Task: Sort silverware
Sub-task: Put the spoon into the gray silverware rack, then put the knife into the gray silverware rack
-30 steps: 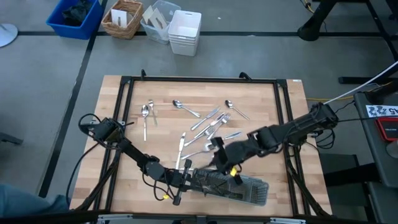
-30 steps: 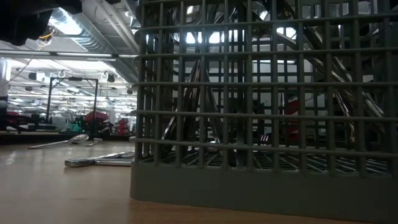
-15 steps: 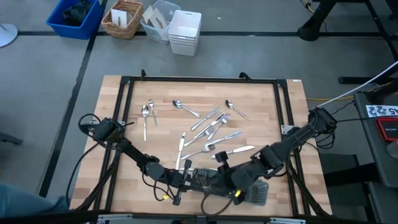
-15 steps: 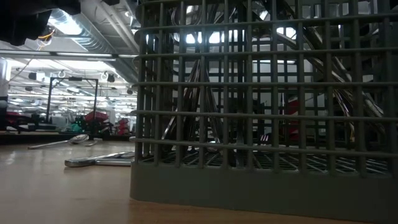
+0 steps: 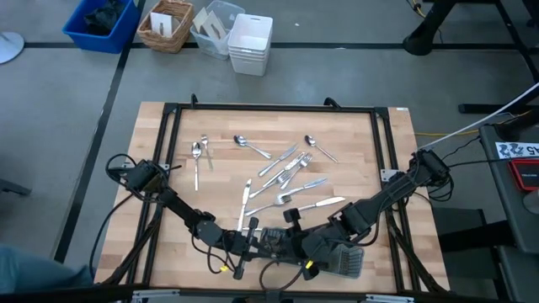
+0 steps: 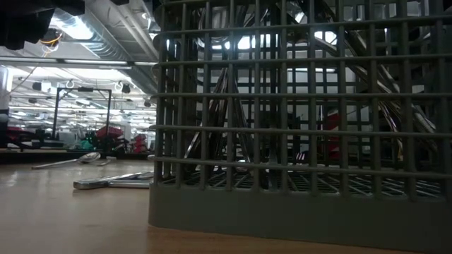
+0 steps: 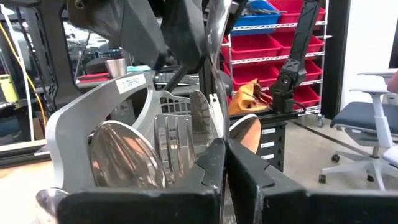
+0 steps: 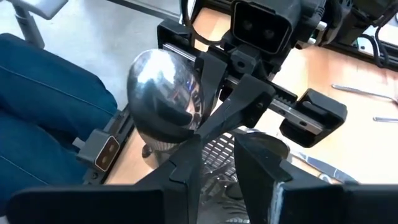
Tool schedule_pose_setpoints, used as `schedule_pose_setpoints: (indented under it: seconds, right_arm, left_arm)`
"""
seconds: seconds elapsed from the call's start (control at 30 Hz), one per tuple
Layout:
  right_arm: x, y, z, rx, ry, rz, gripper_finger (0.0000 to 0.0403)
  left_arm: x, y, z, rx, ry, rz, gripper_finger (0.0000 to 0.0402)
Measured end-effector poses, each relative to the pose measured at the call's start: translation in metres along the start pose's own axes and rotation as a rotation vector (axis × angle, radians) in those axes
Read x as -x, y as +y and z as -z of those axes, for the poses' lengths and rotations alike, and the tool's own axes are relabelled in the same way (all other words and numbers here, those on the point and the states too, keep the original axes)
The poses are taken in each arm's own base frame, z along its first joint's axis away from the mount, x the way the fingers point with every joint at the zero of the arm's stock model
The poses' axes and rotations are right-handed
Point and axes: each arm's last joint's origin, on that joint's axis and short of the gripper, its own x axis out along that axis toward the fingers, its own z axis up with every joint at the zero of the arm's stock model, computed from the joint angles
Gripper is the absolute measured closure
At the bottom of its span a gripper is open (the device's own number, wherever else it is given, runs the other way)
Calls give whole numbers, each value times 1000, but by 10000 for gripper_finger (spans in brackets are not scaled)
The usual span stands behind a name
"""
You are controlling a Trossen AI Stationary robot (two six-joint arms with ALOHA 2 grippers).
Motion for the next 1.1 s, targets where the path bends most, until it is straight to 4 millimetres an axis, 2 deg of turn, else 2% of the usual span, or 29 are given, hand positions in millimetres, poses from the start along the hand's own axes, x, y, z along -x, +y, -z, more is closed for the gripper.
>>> schedule_pose_setpoints:
  seconds: [0.23,0.53,0.73,0.93,1.1]
  right_arm:
    - [0,-1,0,-11,-5,28,308]
    - [0,0,-1,-12,-8,27,308]
    - [0,0,0,-1,-4,28,308]
    - [1,-1,1,22,8,29,308]
    - [14,-4,-1,36,17,39,308]
  left_arm:
    - [0,0,0,1,1,-6,390]
    - [1,-1,0,2,5,-25,319]
    - [3,-6,-3,-13,-4,-12,302]
    - [8,-13,-20,0,-44,14,302]
    - [13,-18,-38,10,-56,12,302]
